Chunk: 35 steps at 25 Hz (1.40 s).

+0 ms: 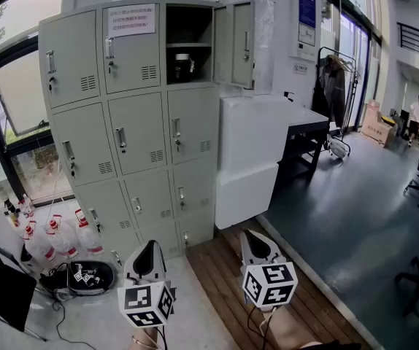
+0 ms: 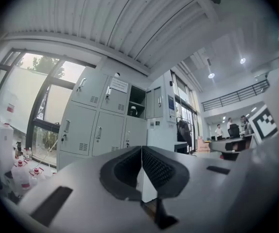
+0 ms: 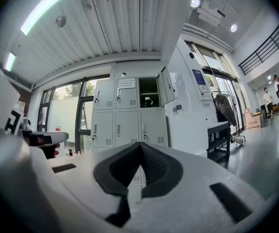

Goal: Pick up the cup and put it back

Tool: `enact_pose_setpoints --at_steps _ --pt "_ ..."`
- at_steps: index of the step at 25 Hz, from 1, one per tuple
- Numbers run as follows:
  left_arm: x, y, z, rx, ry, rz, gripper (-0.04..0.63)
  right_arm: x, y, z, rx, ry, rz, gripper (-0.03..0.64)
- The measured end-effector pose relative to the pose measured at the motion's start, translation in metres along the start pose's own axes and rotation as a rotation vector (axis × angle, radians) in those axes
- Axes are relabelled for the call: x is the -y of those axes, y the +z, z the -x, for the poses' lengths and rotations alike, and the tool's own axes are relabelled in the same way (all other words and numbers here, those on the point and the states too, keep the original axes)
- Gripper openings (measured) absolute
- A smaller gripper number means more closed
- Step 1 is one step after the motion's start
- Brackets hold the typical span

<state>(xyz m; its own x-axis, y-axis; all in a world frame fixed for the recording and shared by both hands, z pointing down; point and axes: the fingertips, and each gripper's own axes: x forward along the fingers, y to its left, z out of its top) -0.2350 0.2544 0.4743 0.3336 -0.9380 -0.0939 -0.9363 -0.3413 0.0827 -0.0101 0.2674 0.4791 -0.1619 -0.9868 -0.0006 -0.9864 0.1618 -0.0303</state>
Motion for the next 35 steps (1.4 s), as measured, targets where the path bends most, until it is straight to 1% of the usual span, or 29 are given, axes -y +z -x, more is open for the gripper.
enact_pose_setpoints --at_steps 4,11,17,23,28,32,35 --pt "-0.012 -0.001 -0.003 -0.004 -0.005 0.003 0.008 -0.011 -0.001 -0.007 -0.003 -0.002 0.0 -0.008" --pt "-0.031 -0.001 -0.012 -0.003 -0.026 0.004 0.008 -0.029 -0.005 -0.02 -0.001 0.005 -0.043 -0.006" --pt "-0.039 -0.008 -0.018 -0.012 -0.041 0.006 0.008 -0.028 -0.014 -0.027 -0.017 -0.028 -0.056 -0.006" --pt "-0.041 -0.021 -0.031 -0.037 -0.051 0.02 0.008 -0.02 -0.024 -0.037 -0.043 -0.049 -0.071 -0.006" --pt "-0.037 -0.031 -0.052 -0.052 -0.059 0.031 0.008 -0.005 -0.034 -0.05 -0.064 -0.062 -0.084 -0.006" --pt "-0.03 -0.039 -0.078 -0.055 -0.075 0.009 0.008 0.015 -0.039 -0.076 -0.063 -0.068 -0.101 -0.006" --pt "-0.032 -0.038 -0.112 -0.043 -0.067 -0.012 0.008 0.032 -0.038 -0.109 -0.057 -0.063 -0.1 -0.006"
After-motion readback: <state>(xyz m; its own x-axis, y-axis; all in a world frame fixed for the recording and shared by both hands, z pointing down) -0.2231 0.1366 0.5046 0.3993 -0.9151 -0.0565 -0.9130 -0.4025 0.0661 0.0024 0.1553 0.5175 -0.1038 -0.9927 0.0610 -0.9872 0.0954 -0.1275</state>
